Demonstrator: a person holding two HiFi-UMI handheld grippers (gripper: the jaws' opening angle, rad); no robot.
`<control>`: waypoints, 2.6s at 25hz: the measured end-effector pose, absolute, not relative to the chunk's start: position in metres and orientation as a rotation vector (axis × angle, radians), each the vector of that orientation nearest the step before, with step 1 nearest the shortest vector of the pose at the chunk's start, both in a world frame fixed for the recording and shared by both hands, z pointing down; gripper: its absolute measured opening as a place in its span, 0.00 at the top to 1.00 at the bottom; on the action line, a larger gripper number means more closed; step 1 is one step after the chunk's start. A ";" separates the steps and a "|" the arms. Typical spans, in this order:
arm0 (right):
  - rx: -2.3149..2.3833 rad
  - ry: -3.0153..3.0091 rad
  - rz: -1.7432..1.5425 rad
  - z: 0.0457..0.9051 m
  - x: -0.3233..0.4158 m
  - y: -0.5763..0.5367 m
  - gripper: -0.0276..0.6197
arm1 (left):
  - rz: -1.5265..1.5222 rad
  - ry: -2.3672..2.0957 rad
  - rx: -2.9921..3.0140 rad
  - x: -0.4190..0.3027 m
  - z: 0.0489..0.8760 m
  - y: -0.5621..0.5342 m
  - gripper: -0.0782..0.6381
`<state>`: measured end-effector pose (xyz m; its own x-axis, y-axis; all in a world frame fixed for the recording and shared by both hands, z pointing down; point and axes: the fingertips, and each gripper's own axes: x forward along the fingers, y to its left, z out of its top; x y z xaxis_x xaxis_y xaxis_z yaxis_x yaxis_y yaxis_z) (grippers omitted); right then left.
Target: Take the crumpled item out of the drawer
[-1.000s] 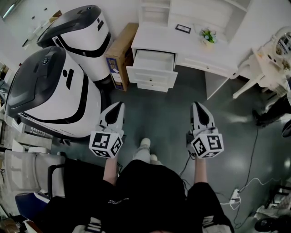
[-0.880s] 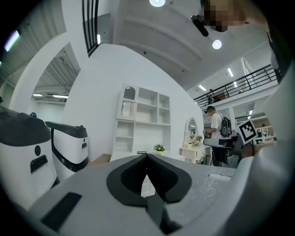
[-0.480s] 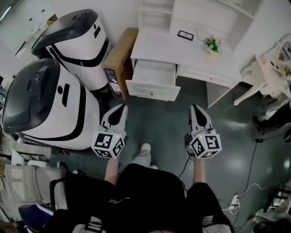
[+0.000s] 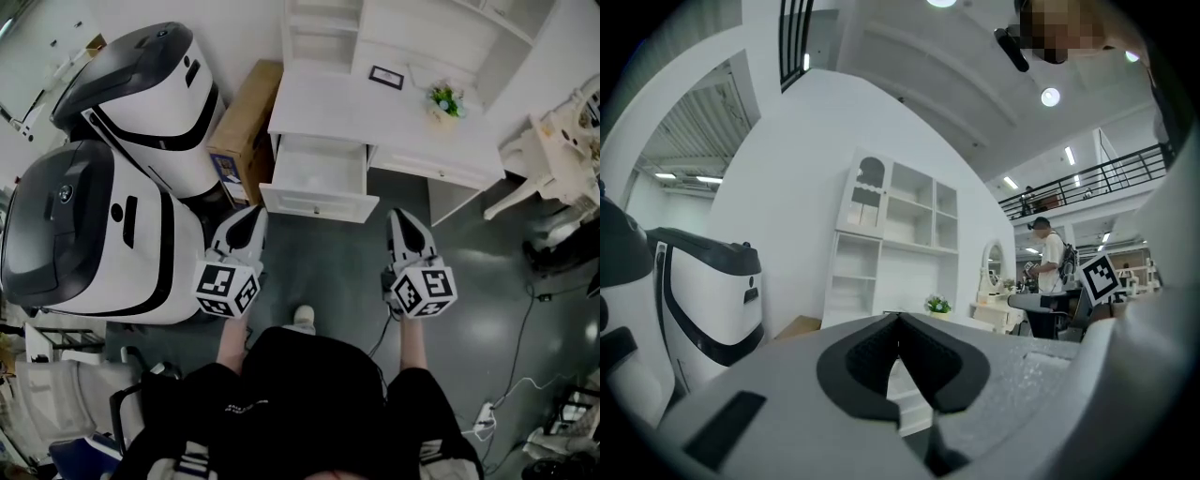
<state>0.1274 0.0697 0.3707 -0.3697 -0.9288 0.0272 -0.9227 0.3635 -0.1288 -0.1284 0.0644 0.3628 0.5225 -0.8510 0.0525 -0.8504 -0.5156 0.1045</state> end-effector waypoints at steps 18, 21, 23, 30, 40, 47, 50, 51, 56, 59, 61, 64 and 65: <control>-1.761 2.536 -0.353 0.406 0.141 -0.014 0.97 | 0.042 -1.425 2.590 -0.120 0.395 -0.018 0.89; -1.737 2.563 -0.370 0.410 0.141 -0.044 0.97 | 0.039 -1.450 2.556 -0.121 0.401 -0.042 0.89; -1.709 2.584 -0.392 0.413 0.142 -0.066 0.97 | 0.036 -1.464 2.538 -0.118 0.404 -0.060 0.90; -1.582 2.661 -0.458 0.415 0.143 -0.144 0.97 | 0.012 -1.505 2.448 -0.106 0.411 -0.117 0.90; -1.461 2.951 -0.383 0.438 0.133 -0.205 0.97 | 0.053 -1.482 2.344 -0.081 0.445 -0.169 0.90; -1.321 3.047 -0.484 0.470 0.117 -0.230 0.97 | 0.134 -1.464 2.264 -0.070 0.478 -0.176 0.89; -1.266 3.090 -0.540 0.488 0.103 -0.234 0.97 | 0.177 -1.457 2.229 -0.076 0.494 -0.180 0.89; -1.248 3.107 -0.565 0.495 0.099 -0.235 0.97 | 0.192 -1.449 2.219 -0.077 0.499 -0.182 0.89; -1.187 3.190 -0.709 0.535 0.082 -0.237 0.97 | 0.257 -1.381 2.171 -0.074 0.532 -0.189 0.89; -1.163 3.229 -0.774 0.555 0.074 -0.240 0.97 | 0.294 -1.341 2.155 -0.069 0.547 -0.193 0.90; -1.143 3.255 -0.801 0.568 0.069 -0.242 0.97 | 0.313 -1.319 2.145 -0.067 0.556 -0.197 0.90; -1.102 3.271 -0.839 0.585 0.060 -0.241 0.97 | 0.344 -1.284 2.116 -0.065 0.572 -0.199 0.89; -1.085 3.284 -0.855 0.592 0.058 -0.240 0.97 | 0.350 -1.275 2.105 -0.065 0.578 -0.200 0.89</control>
<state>0.0582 -0.2404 0.5917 -0.7352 -0.4389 0.5166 -0.6351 0.7124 -0.2986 -0.0648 -0.2000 0.5775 0.4931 -0.6926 0.5265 -0.8643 -0.3211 0.3871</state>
